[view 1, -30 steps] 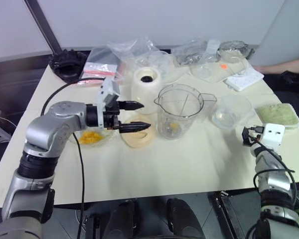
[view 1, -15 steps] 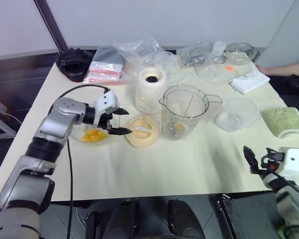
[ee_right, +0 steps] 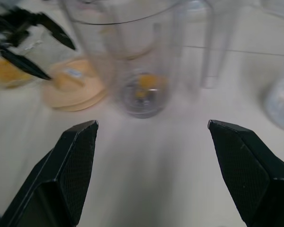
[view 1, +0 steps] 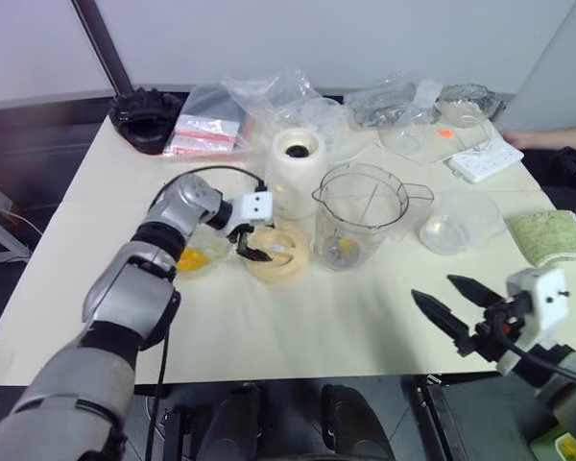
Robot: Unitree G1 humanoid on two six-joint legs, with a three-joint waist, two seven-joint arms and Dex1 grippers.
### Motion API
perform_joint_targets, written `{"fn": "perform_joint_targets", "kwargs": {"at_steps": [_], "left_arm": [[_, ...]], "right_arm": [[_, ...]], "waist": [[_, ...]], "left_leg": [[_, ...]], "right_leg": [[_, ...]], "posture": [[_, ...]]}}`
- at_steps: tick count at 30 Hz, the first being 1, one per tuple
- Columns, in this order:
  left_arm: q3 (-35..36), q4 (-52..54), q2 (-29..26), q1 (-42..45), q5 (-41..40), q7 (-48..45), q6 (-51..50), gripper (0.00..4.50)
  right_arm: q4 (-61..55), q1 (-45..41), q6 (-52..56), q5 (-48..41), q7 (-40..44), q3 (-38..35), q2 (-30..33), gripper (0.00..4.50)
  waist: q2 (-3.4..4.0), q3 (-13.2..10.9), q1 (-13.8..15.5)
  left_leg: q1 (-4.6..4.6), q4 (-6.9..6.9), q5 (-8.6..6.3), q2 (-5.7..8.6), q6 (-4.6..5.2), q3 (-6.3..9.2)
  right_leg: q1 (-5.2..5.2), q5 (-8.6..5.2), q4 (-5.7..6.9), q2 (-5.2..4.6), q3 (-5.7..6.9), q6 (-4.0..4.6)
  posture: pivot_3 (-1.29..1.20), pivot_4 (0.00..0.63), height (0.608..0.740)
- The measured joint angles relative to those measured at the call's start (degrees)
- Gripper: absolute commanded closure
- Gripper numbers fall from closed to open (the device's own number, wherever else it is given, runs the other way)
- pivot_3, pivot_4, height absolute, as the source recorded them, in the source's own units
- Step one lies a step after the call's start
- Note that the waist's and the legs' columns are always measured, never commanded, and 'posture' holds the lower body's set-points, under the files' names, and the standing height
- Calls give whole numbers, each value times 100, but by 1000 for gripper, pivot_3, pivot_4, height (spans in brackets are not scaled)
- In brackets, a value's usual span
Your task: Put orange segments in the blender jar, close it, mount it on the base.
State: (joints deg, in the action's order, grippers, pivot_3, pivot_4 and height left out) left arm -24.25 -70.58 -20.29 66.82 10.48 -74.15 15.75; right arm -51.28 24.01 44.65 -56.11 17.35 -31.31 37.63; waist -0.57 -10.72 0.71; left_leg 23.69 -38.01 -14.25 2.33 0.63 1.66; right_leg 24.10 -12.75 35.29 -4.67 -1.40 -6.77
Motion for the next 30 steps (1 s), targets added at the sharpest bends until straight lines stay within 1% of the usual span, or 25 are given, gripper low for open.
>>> {"fn": "perform_joint_targets", "kwargs": {"at_steps": [3,8,11,15,19,28,30], "left_arm": [[-94,-287,120,46,300,131,9,241],[-14,-472,301,142,461,237,-75,241],[-5,-480,370,146,593,324,-65,241],[91,-526,512,147,667,478,-221,241],[146,-581,593,172,720,565,-449,241],[334,-651,801,271,816,618,-881,241],[332,-665,817,312,882,612,-926,787]], "right_arm": [[-279,-113,119,-290,-232,102,231,610],[-581,-258,163,-608,-541,184,621,610],[-675,-388,165,-722,-757,325,747,610],[-700,-454,165,-770,-1011,590,789,610],[-700,-508,162,-761,-1196,866,790,610],[-699,-651,119,-600,-1389,1129,790,610],[-698,-668,117,-581,-1417,1205,790,562]], "waist": [[-11,-4,7],[-18,1,34],[-19,6,45],[-20,7,165],[-23,16,175],[-23,18,192],[-23,18,192]], "left_leg": [[4,-1,0,0,0,0],[8,-14,0,1,0,4],[4,-14,0,2,0,6],[-29,-14,-1,1,2,13],[-38,-16,-2,2,2,17],[-34,-20,-1,2,2,17],[-33,-20,-1,3,2,17]], "right_leg": [[1,2,-1,-1,0,-4],[-5,6,-2,-4,2,-10],[-9,6,-2,-4,3,-10],[-54,4,-20,-4,11,-6],[-74,-3,-26,-11,19,6],[-80,-5,-26,-25,41,7],[-79,-4,-27,-27,42,6]], "posture": [[0,150,740],[0,150,740],[0,150,740],[0,150,740],[0,150,740],[0,150,740],[0,150,740]]}}
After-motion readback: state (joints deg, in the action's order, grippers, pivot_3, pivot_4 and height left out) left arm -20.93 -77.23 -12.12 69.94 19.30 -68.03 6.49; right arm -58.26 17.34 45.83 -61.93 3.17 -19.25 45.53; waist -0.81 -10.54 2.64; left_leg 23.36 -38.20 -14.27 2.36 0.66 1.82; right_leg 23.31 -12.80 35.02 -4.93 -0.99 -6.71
